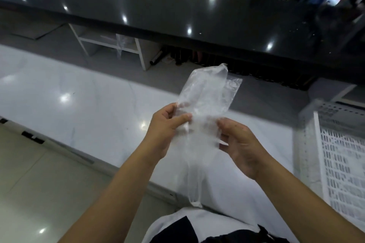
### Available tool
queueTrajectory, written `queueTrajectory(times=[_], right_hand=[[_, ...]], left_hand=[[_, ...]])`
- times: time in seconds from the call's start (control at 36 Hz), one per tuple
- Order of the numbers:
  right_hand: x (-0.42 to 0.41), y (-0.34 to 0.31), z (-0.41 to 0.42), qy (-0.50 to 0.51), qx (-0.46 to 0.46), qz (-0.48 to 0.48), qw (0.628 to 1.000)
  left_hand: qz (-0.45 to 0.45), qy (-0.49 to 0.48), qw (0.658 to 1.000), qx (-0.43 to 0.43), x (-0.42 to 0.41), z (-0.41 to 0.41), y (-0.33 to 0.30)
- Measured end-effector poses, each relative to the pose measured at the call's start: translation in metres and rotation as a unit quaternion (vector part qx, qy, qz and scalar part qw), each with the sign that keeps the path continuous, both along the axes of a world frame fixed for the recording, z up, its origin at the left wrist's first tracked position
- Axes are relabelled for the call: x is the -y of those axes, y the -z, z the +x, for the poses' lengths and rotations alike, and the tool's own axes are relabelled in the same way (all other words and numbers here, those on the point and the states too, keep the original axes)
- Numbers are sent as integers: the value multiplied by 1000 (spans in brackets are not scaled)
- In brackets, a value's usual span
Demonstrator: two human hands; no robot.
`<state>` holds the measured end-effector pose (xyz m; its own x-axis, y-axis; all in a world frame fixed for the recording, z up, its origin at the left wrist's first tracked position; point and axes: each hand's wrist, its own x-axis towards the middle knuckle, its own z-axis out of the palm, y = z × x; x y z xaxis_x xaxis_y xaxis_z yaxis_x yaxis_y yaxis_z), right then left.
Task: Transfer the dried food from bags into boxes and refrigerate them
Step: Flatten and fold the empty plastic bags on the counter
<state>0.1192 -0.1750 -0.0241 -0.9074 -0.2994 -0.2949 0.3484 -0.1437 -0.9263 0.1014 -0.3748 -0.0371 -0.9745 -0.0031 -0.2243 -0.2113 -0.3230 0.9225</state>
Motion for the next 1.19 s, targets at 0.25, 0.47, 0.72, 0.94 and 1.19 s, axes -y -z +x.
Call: queueTrajectory(times=[0.25, 0.47, 0.72, 0.94, 1.19], right_hand=[[-6, -12, -9, 106, -31, 104, 988], [-37, -17, -2, 128, -154, 163, 966], [-56, -18, 10, 69, -136, 315, 937], [-68, -7, 17, 61, -219, 527, 819], [-93, 6, 11, 70, -27, 229, 971]], left_hand=[[-72, 74, 994, -40, -18, 1, -12], [-100, 98, 986, -94, -21, 10, -10], [-364, 92, 917, -135, -43, 15, 0], [-398, 111, 892, -185, -49, 13, 1], [-135, 185, 973, -26, -43, 5, 16]])
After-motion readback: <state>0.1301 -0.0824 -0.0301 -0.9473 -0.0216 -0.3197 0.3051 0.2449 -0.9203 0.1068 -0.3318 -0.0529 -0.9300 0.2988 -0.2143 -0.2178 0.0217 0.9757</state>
